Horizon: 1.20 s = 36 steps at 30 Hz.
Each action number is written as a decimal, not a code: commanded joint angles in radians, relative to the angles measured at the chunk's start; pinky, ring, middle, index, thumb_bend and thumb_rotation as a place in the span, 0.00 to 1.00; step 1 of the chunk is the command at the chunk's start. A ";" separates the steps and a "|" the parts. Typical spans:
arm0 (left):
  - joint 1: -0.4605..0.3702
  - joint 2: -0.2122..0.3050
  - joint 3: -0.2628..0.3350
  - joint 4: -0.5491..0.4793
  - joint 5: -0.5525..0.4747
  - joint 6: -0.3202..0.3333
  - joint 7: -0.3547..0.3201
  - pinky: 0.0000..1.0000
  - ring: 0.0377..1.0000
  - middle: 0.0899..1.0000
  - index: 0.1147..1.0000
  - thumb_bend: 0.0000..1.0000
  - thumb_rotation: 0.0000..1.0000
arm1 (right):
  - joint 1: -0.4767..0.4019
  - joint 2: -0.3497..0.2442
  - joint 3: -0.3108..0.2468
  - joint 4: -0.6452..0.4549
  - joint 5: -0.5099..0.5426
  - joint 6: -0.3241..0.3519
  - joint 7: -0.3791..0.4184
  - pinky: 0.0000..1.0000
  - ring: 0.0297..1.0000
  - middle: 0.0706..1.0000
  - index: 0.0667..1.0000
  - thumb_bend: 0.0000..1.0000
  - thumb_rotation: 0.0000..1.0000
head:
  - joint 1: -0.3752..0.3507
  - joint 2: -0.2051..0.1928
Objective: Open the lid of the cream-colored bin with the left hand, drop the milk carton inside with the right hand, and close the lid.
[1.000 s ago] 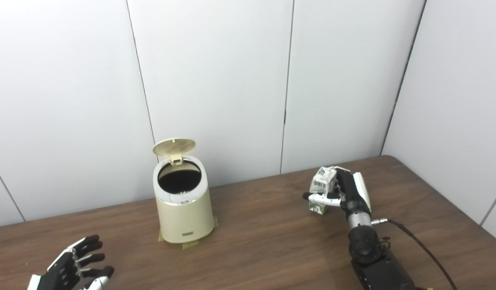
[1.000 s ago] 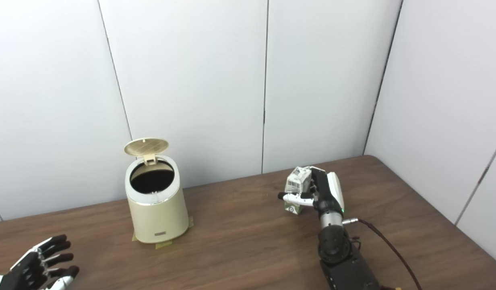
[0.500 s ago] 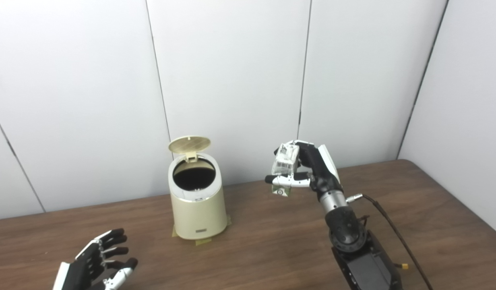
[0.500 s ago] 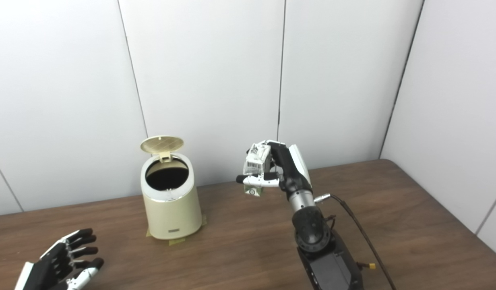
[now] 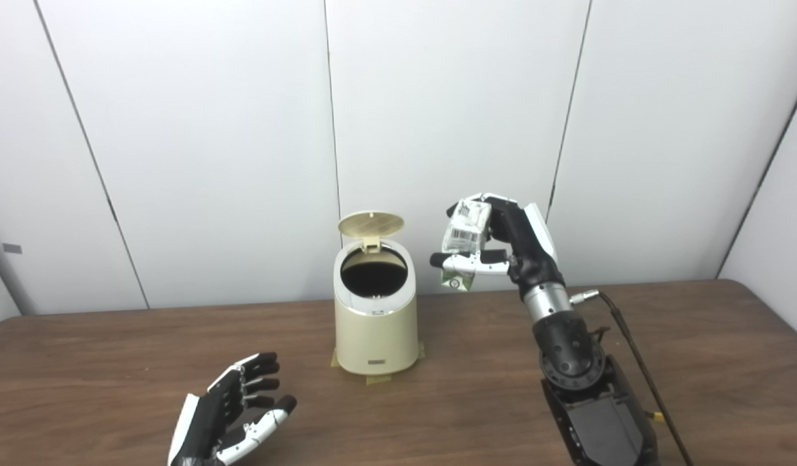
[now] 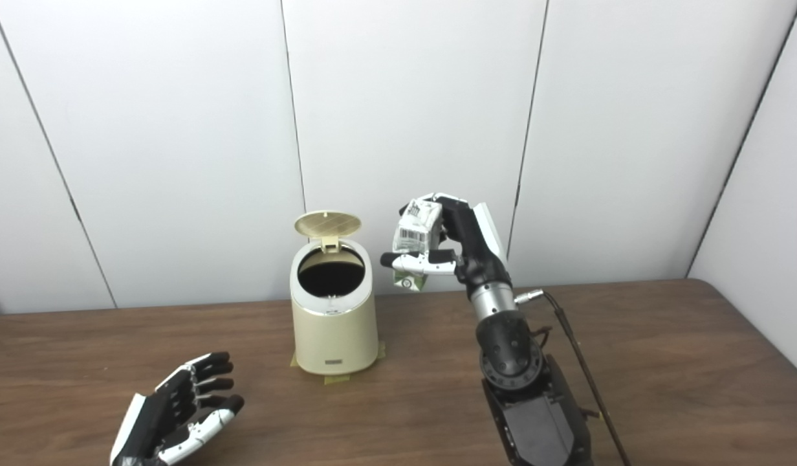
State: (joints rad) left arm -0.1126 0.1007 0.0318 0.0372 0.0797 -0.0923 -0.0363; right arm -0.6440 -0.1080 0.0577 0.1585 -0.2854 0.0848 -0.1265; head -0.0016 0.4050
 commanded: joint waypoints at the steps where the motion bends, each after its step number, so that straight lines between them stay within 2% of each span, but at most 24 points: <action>1: -0.029 -0.018 -0.007 -0.007 -0.004 -0.038 0.016 0.64 0.71 0.75 0.74 0.68 0.20 | -0.101 0.005 0.007 -0.027 -0.010 -0.029 -0.002 0.34 0.38 0.45 0.52 0.51 0.00 | 0.000 0.001; 5: -0.030 -0.033 -0.017 -0.005 0.010 -0.029 0.022 0.63 0.71 0.75 0.74 0.68 0.21 | -0.116 0.043 0.018 -0.004 0.012 -0.048 0.009 0.34 0.38 0.46 0.51 0.51 0.00 | 0.014 0.003; 15: -0.037 -0.049 -0.031 0.001 0.008 -0.038 0.032 0.63 0.71 0.75 0.75 0.69 0.23 | -0.121 0.107 0.038 0.084 -0.015 -0.094 -0.033 0.33 0.37 0.46 0.52 0.51 0.00 | 0.028 0.011; 20: -0.053 -0.061 -0.026 0.017 0.002 -0.036 0.044 0.64 0.73 0.76 0.75 0.69 0.22 | -0.136 0.112 0.037 0.158 -0.015 -0.143 -0.046 0.32 0.37 0.45 0.52 0.51 0.00 | 0.034 0.007; 25: -0.059 -0.074 -0.036 0.018 0.017 -0.043 0.057 0.61 0.70 0.75 0.74 0.70 0.21 | -0.142 0.111 0.044 0.182 -0.020 -0.144 -0.042 0.32 0.37 0.45 0.53 0.51 0.00 | 0.049 0.007; 36: -0.042 -0.087 -0.050 -0.021 0.023 -0.016 0.065 0.62 0.71 0.75 0.74 0.69 0.22 | -0.158 0.122 0.063 0.204 -0.015 -0.147 -0.026 0.32 0.36 0.45 0.53 0.51 0.00 | 0.061 0.029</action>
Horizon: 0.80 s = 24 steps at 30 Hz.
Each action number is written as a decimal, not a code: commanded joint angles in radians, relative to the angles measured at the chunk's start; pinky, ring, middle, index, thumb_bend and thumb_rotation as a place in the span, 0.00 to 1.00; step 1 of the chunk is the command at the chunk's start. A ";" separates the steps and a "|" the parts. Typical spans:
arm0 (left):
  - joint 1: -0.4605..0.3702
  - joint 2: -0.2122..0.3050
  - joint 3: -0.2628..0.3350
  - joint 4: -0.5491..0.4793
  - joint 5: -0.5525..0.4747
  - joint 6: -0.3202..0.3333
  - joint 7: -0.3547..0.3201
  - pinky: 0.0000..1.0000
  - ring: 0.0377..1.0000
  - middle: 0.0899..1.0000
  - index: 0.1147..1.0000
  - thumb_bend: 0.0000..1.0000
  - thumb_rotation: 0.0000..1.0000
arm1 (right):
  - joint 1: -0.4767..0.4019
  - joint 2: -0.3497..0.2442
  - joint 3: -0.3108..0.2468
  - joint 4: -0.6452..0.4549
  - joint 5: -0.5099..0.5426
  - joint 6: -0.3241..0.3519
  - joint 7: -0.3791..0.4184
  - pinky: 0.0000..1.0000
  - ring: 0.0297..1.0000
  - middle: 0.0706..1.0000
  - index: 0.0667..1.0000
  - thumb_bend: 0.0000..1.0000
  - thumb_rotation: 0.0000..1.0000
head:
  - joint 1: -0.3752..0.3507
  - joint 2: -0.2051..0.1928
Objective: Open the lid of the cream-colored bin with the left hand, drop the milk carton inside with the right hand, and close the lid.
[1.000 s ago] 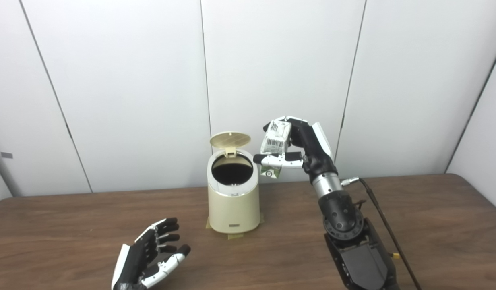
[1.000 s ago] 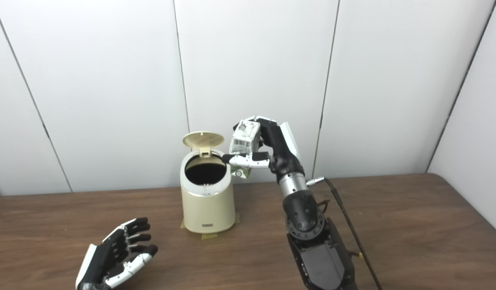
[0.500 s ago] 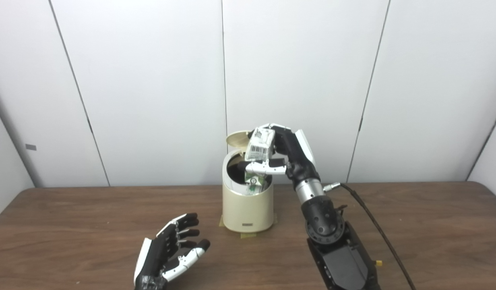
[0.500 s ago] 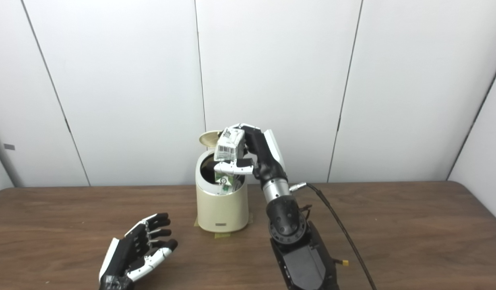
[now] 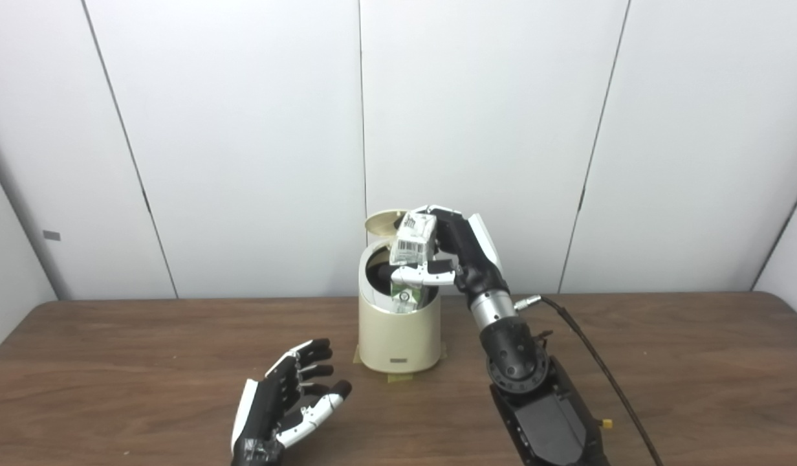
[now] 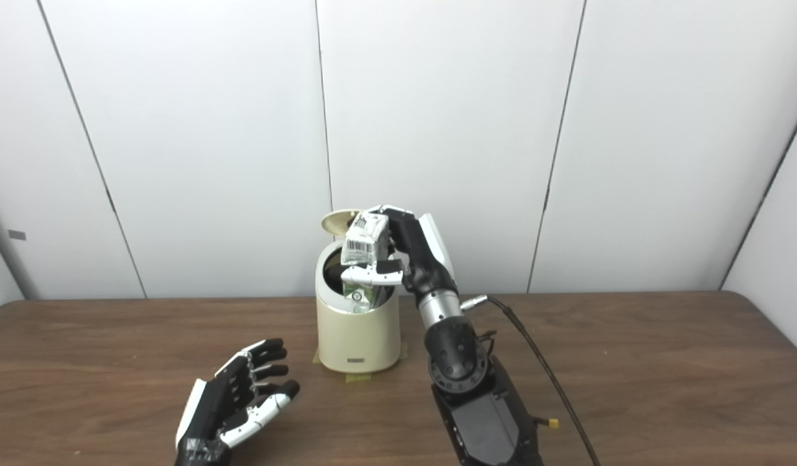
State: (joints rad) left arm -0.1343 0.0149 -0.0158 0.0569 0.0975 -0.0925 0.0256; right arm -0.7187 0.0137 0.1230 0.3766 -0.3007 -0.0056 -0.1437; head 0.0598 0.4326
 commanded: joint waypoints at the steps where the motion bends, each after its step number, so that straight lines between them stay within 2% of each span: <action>1: -0.020 -0.001 -0.002 -0.043 0.002 -0.016 0.003 0.63 0.72 0.75 0.74 0.69 0.22 | -0.088 0.000 0.000 -0.005 -0.002 -0.059 -0.010 0.32 0.36 0.45 0.53 0.51 0.00 | 0.000 0.001; 13: -0.019 0.002 0.001 -0.048 -0.007 -0.004 0.002 0.61 0.70 0.74 0.74 0.70 0.20 | -0.168 -0.006 0.000 0.161 -0.007 -0.132 -0.045 0.32 0.37 0.45 0.52 0.51 0.00 | -0.003 0.004; 24: -0.008 -0.008 -0.011 -0.059 0.001 -0.009 0.005 0.62 0.71 0.74 0.74 0.69 0.20 | -0.232 -0.031 0.012 0.301 -0.038 -0.236 -0.085 0.34 0.37 0.46 0.52 0.51 0.00 | 0.017 0.004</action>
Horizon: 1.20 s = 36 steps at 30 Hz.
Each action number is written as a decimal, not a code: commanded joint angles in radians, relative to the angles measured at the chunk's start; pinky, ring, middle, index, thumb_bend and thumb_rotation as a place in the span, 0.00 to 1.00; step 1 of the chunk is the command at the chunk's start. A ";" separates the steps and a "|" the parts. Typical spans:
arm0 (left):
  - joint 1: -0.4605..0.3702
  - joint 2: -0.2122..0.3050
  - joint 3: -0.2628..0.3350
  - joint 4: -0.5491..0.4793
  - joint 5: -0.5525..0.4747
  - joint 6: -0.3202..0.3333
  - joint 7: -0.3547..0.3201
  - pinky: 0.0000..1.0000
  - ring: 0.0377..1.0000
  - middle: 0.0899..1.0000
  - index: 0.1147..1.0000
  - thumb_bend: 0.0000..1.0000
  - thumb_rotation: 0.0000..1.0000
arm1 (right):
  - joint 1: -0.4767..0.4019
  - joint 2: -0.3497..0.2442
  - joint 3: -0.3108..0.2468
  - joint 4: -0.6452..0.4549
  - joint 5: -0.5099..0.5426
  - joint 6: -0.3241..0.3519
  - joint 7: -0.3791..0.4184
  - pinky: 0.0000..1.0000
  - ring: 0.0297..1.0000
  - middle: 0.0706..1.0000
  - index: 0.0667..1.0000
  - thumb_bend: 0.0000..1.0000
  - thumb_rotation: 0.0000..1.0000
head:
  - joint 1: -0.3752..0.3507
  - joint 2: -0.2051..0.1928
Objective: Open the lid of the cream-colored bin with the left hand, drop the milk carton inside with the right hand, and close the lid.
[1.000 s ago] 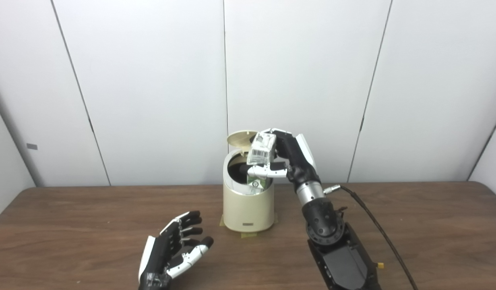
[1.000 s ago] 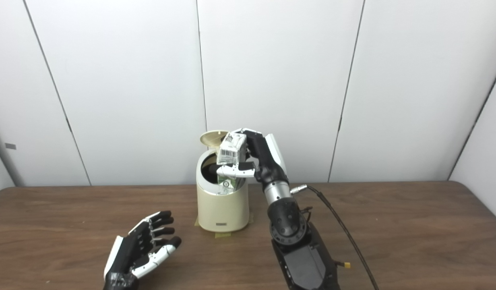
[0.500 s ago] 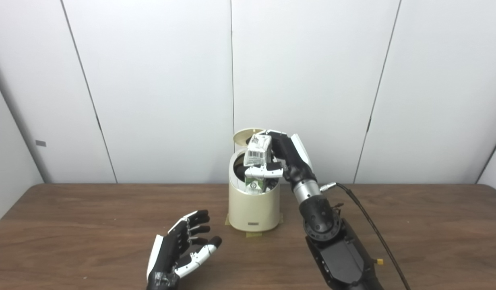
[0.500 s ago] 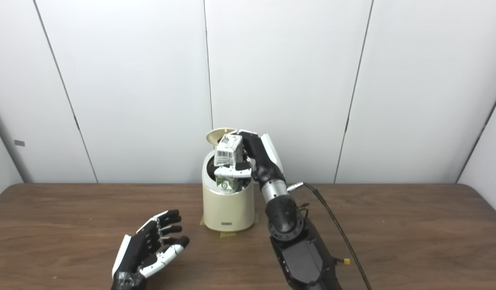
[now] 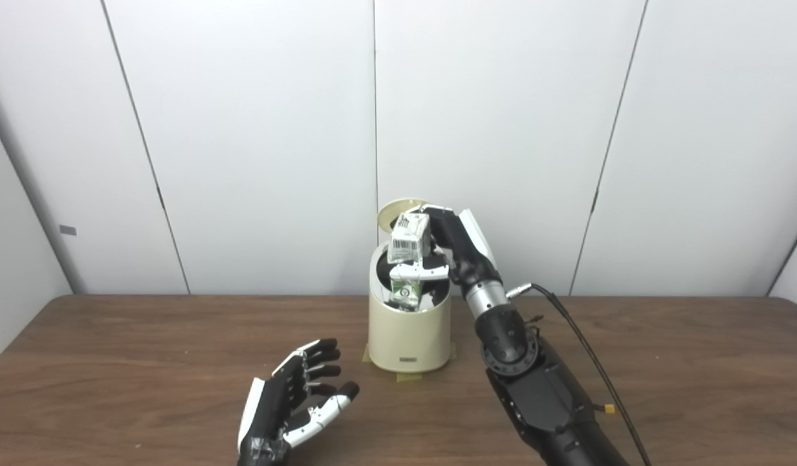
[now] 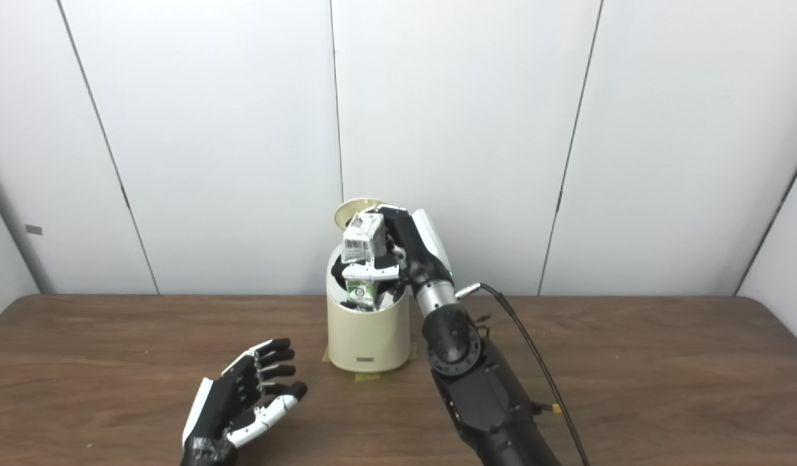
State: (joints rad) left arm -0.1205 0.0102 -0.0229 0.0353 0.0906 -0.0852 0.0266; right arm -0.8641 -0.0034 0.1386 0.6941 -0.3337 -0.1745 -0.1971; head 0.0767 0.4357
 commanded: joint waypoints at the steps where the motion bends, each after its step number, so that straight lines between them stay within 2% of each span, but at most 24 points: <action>1: -0.021 -0.004 -0.006 -0.039 0.010 -0.017 0.004 0.62 0.71 0.74 0.74 0.69 0.21 | -0.091 -0.016 0.000 -0.007 -0.011 -0.078 -0.036 0.34 0.37 0.46 0.52 0.51 0.00 | 0.000 0.002; 8: -0.015 -0.004 -0.011 -0.059 0.018 0.005 0.005 0.62 0.71 0.74 0.73 0.70 0.23 | -0.110 -0.030 0.022 0.050 -0.044 -0.165 -0.064 0.33 0.36 0.45 0.53 0.51 0.00 | 0.000 0.010; 15: -0.009 -0.007 -0.011 -0.069 0.007 0.015 0.003 0.62 0.71 0.75 0.74 0.70 0.21 | -0.115 -0.051 0.055 0.081 -0.092 -0.217 -0.079 0.34 0.37 0.45 0.53 0.51 0.00 | 0.009 0.011; 20: -0.005 -0.007 -0.015 -0.076 0.025 0.017 0.010 0.61 0.71 0.74 0.73 0.71 0.23 | -0.134 -0.059 0.070 0.147 -0.126 -0.266 -0.128 0.34 0.37 0.45 0.53 0.51 0.00 | 0.013 0.014; 26: -0.001 -0.011 -0.017 -0.085 0.023 0.020 0.005 0.61 0.70 0.74 0.74 0.70 0.22 | -0.141 -0.061 0.083 0.190 -0.138 -0.290 -0.145 0.34 0.37 0.45 0.53 0.51 0.00 | 0.017 0.019; 36: 0.006 -0.014 -0.026 -0.097 0.023 0.020 0.002 0.60 0.69 0.73 0.74 0.69 0.20 | -0.137 -0.090 0.175 0.215 -0.148 -0.295 -0.183 0.35 0.37 0.45 0.52 0.51 0.00 | 0.022 0.028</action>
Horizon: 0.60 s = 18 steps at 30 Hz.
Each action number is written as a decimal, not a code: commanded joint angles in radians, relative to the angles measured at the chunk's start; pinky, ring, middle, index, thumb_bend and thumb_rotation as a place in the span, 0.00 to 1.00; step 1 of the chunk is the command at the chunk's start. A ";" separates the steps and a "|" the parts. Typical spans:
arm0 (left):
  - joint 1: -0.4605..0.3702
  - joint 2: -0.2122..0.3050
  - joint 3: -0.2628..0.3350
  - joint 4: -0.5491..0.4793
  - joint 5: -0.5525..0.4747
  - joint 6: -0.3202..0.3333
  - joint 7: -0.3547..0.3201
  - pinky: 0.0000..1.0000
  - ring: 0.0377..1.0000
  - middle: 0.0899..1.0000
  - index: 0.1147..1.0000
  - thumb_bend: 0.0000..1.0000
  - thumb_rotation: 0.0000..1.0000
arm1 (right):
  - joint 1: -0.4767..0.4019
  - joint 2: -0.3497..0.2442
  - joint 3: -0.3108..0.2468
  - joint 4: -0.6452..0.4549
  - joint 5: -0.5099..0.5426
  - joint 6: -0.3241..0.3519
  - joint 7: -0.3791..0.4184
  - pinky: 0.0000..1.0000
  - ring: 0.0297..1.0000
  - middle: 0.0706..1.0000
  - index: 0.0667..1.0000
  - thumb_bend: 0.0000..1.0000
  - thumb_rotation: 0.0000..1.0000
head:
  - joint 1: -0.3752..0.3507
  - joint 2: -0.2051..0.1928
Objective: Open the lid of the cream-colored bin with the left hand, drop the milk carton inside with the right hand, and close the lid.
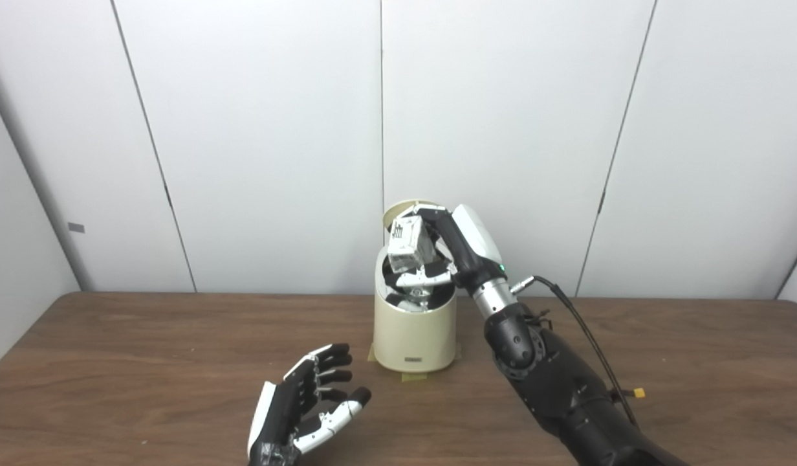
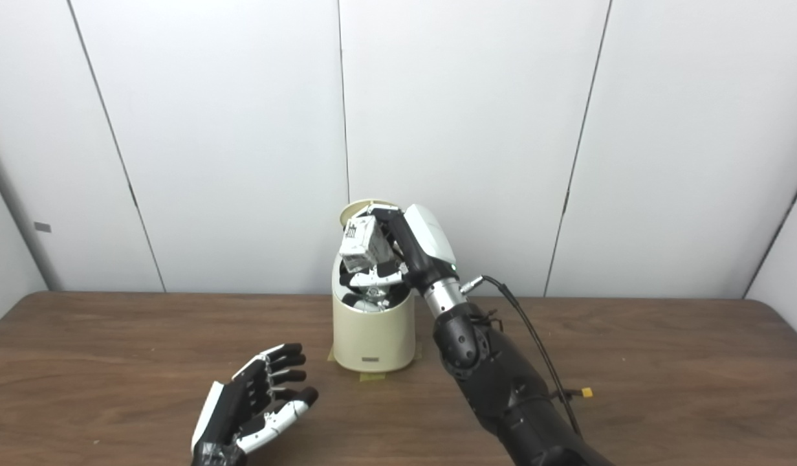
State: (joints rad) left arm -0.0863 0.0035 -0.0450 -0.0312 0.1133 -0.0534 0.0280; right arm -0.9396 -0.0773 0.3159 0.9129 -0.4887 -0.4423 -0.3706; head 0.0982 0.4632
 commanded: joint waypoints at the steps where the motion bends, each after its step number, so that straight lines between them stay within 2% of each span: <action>1: -0.029 -0.007 -0.004 -0.030 -0.002 -0.014 -0.001 0.60 0.69 0.73 0.73 0.69 0.21 | -0.062 -0.019 0.001 -0.001 0.011 -0.027 0.006 0.36 0.38 0.45 0.52 0.51 0.00 | 0.001 0.000; 3: -0.029 -0.006 -0.004 -0.028 -0.006 -0.021 -0.004 0.60 0.69 0.74 0.73 0.70 0.22 | -0.064 -0.023 0.003 0.008 0.007 -0.024 0.032 0.39 0.39 0.46 0.50 0.51 0.00 | -0.001 0.002; 5: -0.029 -0.004 -0.004 -0.029 -0.009 -0.018 -0.006 0.60 0.70 0.74 0.73 0.70 0.23 | -0.063 -0.030 0.011 0.005 -0.007 -0.007 0.063 0.43 0.46 0.46 0.48 0.52 0.00 | 0.000 0.003; 7: -0.029 -0.004 -0.003 -0.032 -0.009 -0.013 -0.006 0.60 0.70 0.74 0.74 0.70 0.23 | -0.058 -0.038 0.014 -0.006 -0.012 0.001 0.088 0.49 0.58 0.60 0.47 0.52 0.11 | -0.001 0.005; 8: -0.029 -0.004 -0.003 -0.032 -0.009 -0.012 -0.006 0.60 0.69 0.74 0.74 0.70 0.22 | -0.055 -0.042 0.015 -0.013 -0.014 0.003 0.097 0.50 0.61 0.64 0.57 0.68 0.10 | -0.002 0.006; 10: -0.030 -0.003 -0.003 -0.030 -0.009 -0.014 -0.006 0.60 0.69 0.74 0.74 0.70 0.20 | -0.048 -0.047 0.013 -0.026 -0.017 0.009 0.110 0.52 0.64 0.69 0.65 0.81 0.11 | -0.005 0.007; 14: -0.032 0.001 -0.004 -0.024 -0.009 -0.018 -0.010 0.59 0.69 0.73 0.73 0.70 0.20 | -0.030 -0.056 0.004 -0.071 -0.018 0.029 0.135 0.55 0.67 0.73 0.69 0.86 0.11 | -0.011 0.009; 18: -0.031 0.002 -0.004 -0.026 -0.010 -0.009 -0.012 0.60 0.69 0.73 0.73 0.70 0.21 | -0.011 -0.061 -0.005 -0.117 -0.011 0.046 0.158 0.57 0.68 0.73 0.70 0.86 0.12 | -0.012 0.010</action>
State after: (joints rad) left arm -0.0867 0.0062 -0.0463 -0.0333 0.1098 -0.0530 0.0228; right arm -0.9090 -0.1185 0.3279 0.8330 -0.5046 -0.4015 -0.2126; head 0.0859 0.4725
